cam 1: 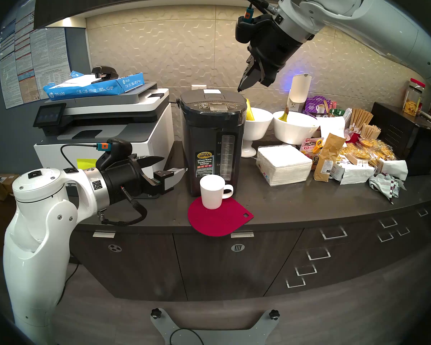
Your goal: Press the water dispenser button and fill the cup
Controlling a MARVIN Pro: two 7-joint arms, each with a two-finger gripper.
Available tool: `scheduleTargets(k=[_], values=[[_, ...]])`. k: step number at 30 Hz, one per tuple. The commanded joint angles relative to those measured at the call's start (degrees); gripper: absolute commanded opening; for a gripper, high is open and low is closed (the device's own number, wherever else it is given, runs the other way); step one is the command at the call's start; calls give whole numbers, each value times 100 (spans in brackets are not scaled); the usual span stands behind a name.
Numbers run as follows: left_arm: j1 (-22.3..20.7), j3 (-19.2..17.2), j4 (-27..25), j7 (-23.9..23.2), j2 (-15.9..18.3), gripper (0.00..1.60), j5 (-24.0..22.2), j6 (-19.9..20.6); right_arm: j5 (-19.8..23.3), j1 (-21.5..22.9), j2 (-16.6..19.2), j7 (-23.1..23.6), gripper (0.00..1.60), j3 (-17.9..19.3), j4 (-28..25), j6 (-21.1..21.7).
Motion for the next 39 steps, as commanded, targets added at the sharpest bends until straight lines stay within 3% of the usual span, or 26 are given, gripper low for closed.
scheduleTargets(k=[1,12,39], values=[[-2,-4,-72,1,-2,160,-1,-1,102,-12,-130,-73,0,115,170,72],[-2,-4,-72,1,-1,160,-1,-2,111,-184,-197,-388,0,110,261,114],[-2,-4,-72,1,-2,160,-1,-1,160,-400,-429,-619,0,30,402,119]])
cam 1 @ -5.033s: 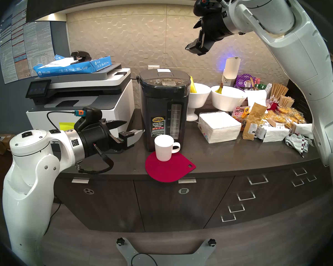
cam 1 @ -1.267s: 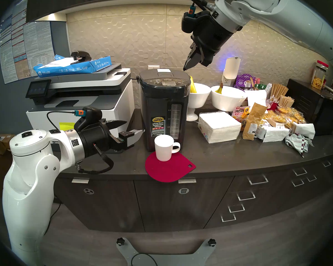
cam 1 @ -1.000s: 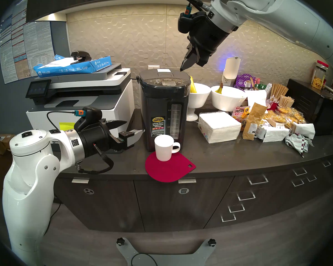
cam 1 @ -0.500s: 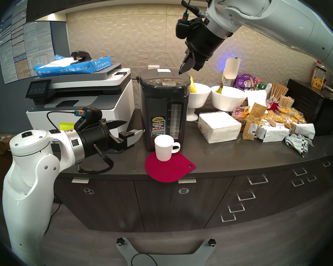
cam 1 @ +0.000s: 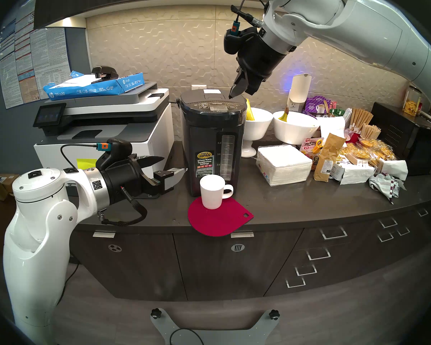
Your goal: Press the water dispenser button and fill the cup
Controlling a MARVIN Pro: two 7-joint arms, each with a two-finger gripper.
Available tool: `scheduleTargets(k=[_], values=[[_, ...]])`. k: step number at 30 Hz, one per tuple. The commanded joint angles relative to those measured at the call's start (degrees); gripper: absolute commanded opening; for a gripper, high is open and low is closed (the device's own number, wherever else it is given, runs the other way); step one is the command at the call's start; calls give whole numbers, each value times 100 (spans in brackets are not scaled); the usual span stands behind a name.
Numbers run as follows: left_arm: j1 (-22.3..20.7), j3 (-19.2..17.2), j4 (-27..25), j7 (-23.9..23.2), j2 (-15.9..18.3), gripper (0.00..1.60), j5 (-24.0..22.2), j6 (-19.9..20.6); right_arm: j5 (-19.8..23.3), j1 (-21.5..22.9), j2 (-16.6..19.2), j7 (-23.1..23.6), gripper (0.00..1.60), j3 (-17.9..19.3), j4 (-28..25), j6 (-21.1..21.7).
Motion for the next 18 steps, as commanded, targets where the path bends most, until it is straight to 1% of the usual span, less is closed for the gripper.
scheduleTargets(k=[1,10,18], values=[[-2,-4,-72,1,-1,160,-1,-1,-46,-3,-67,-66,0,18,123,-77],[-2,-4,-72,1,-1,160,-1,-1,-97,-33,-92,-72,0,-42,200,-113],[-2,-3,-72,1,-1,160,-1,-2,-161,-22,-34,-38,0,-77,161,-117]])
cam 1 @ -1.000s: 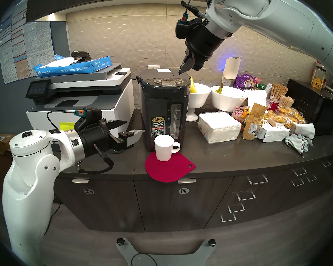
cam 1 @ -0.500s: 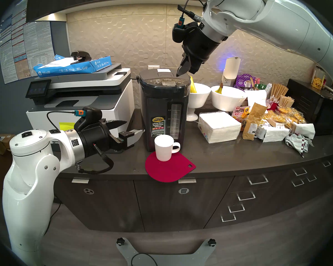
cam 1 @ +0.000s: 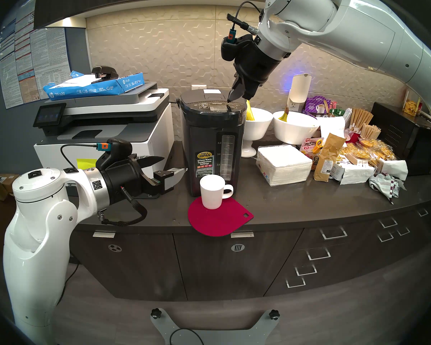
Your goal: Press the water dispenser button and fill the cup
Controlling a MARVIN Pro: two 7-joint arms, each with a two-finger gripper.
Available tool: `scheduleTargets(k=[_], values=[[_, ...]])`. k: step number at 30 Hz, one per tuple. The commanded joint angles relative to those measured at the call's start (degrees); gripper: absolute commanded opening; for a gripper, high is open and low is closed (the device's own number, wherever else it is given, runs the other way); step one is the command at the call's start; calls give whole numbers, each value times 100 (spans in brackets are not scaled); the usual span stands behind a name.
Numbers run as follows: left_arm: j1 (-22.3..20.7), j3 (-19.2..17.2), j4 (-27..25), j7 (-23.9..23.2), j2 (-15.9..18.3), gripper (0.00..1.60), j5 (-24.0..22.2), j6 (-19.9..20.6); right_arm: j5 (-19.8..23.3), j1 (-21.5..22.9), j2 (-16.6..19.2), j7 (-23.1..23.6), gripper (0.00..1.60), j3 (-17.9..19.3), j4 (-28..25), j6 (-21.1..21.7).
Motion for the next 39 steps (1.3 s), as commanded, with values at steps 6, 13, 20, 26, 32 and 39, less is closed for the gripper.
scheduleTargets(k=[6,13,20,26,32,39], values=[[-2,-3,-72,0,-1,160,-1,-2,-51,89,127,26,0,13,-17,22],[-2,-3,-72,0,-1,160,-1,-1,-22,30,187,-4,0,26,-213,122],[-2,-4,-72,1,-1,160,-1,-1,30,-73,168,-93,0,65,-320,192],[-2,-3,-72,0,-1,160,-1,-1,37,-140,128,-124,0,7,-318,248],[-2,-3,-72,0,-1,160,-1,-2,50,-173,153,-133,0,-4,-338,259],[-3,-3,-70,-1,-1,160,-1,-2,73,-254,291,-186,0,-52,-503,303]])
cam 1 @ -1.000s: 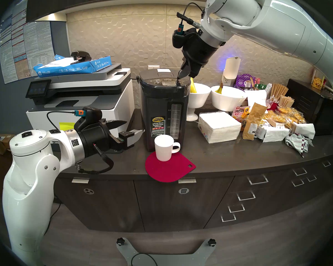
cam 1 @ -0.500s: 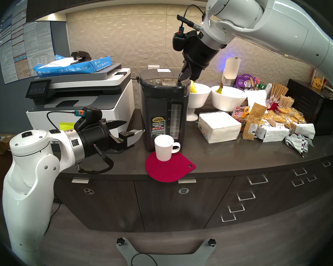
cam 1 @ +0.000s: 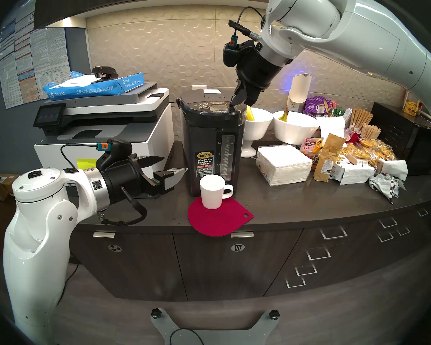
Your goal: Press the water dispenser button and fill the cup
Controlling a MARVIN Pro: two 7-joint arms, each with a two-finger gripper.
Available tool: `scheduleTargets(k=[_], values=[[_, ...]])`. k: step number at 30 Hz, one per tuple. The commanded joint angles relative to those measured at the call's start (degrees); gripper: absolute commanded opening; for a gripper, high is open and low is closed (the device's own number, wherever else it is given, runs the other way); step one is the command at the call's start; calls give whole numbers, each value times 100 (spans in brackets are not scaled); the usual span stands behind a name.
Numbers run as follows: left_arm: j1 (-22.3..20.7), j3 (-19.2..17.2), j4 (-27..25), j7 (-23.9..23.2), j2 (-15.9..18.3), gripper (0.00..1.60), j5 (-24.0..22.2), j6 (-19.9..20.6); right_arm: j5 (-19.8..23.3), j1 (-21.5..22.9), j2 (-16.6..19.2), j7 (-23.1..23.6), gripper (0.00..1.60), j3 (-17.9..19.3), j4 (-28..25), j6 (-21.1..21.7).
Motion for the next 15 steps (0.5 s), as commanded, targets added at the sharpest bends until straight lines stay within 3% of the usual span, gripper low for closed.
scheduleTargets(k=[1,8,15], values=[[-3,-3,-70,-1,-1,160,-1,-2,39,-175,114,18,0,-118,-140,42],[-3,-3,-70,-1,-1,160,-1,-2,56,-195,171,-37,0,-95,-197,28],[-3,-3,-71,0,-1,160,-1,-2,51,-29,-72,-59,0,61,214,-71]])
